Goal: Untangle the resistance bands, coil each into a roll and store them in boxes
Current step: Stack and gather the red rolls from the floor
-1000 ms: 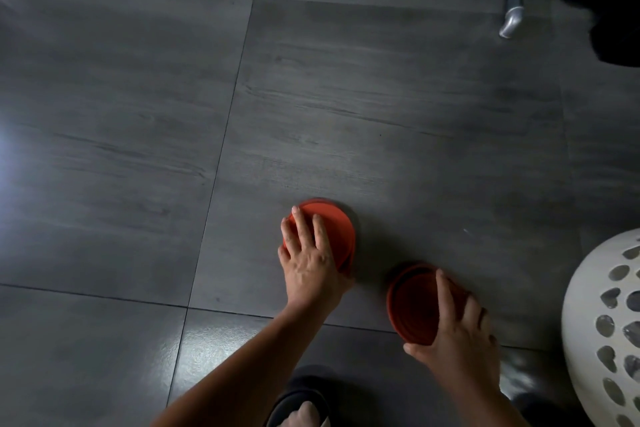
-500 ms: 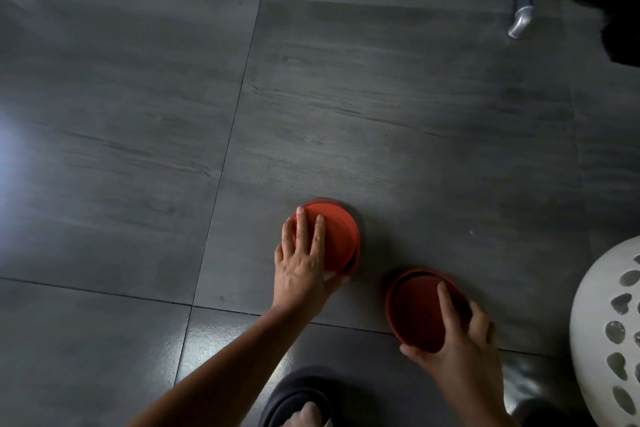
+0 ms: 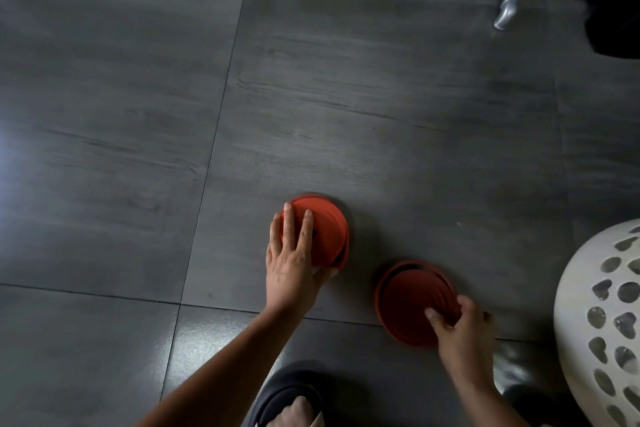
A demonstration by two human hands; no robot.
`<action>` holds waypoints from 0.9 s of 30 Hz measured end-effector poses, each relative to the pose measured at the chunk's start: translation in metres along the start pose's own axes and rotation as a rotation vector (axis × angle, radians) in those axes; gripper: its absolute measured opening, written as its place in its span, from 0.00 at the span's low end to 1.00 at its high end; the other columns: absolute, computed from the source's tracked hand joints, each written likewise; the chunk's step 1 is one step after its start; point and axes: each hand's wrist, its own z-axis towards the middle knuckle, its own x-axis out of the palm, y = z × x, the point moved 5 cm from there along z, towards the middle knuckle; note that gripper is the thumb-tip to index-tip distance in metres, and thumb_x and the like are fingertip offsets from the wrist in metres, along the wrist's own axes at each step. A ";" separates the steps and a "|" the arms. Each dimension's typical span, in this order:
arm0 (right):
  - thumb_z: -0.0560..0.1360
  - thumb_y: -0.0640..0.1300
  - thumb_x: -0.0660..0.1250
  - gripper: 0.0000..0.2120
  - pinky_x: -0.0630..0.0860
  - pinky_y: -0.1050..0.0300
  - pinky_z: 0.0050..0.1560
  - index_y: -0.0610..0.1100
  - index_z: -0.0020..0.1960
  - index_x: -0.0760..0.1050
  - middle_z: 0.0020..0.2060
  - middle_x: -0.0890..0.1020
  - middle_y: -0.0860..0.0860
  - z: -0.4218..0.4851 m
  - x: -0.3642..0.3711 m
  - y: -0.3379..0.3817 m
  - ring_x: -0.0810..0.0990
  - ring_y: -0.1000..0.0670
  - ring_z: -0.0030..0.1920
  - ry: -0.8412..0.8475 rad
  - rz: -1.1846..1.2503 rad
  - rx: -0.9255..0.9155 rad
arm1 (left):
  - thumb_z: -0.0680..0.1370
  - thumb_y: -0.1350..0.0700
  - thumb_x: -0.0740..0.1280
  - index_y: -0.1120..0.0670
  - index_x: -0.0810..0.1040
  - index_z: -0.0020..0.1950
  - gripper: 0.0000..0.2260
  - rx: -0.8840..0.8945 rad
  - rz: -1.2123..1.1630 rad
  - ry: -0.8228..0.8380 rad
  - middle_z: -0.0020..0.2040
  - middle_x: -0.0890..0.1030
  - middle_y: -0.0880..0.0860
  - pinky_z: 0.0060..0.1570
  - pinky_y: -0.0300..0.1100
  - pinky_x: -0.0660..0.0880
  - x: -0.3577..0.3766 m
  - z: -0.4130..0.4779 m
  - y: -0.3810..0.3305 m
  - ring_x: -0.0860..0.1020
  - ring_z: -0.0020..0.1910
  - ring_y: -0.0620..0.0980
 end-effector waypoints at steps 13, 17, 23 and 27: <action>0.70 0.38 0.70 0.15 0.63 0.57 0.44 0.35 0.52 0.68 0.46 0.75 0.39 -0.016 0.001 -0.001 0.76 0.39 0.51 0.124 0.333 0.019 | 0.70 0.44 0.70 0.46 0.42 0.75 0.45 -0.009 -0.014 -0.025 0.76 0.38 0.51 0.72 0.50 0.49 -0.001 0.000 0.001 0.38 0.75 0.54; 0.71 0.37 0.68 0.13 0.65 0.58 0.49 0.39 0.53 0.69 0.45 0.77 0.43 -0.021 -0.004 0.008 0.76 0.42 0.52 0.187 0.558 0.017 | 0.65 0.47 0.75 0.52 0.47 0.75 0.48 -0.022 -0.117 -0.093 0.77 0.46 0.50 0.72 0.47 0.52 -0.003 0.000 0.004 0.44 0.76 0.52; 0.66 0.57 0.71 0.38 0.70 0.57 0.62 0.43 0.69 0.61 0.66 0.71 0.45 -0.014 0.018 0.078 0.70 0.46 0.66 0.370 0.745 -0.019 | 0.60 0.51 0.79 0.56 0.51 0.75 0.52 -0.039 -0.284 -0.154 0.76 0.54 0.53 0.72 0.50 0.56 -0.006 -0.001 0.006 0.51 0.75 0.52; 0.65 0.54 0.73 0.18 0.74 0.53 0.56 0.50 0.47 0.70 0.48 0.78 0.47 -0.009 0.036 0.133 0.77 0.47 0.51 0.382 0.652 -0.212 | 0.59 0.49 0.79 0.55 0.48 0.75 0.54 -0.034 -0.326 -0.167 0.74 0.59 0.56 0.70 0.50 0.59 -0.004 -0.001 0.012 0.55 0.74 0.53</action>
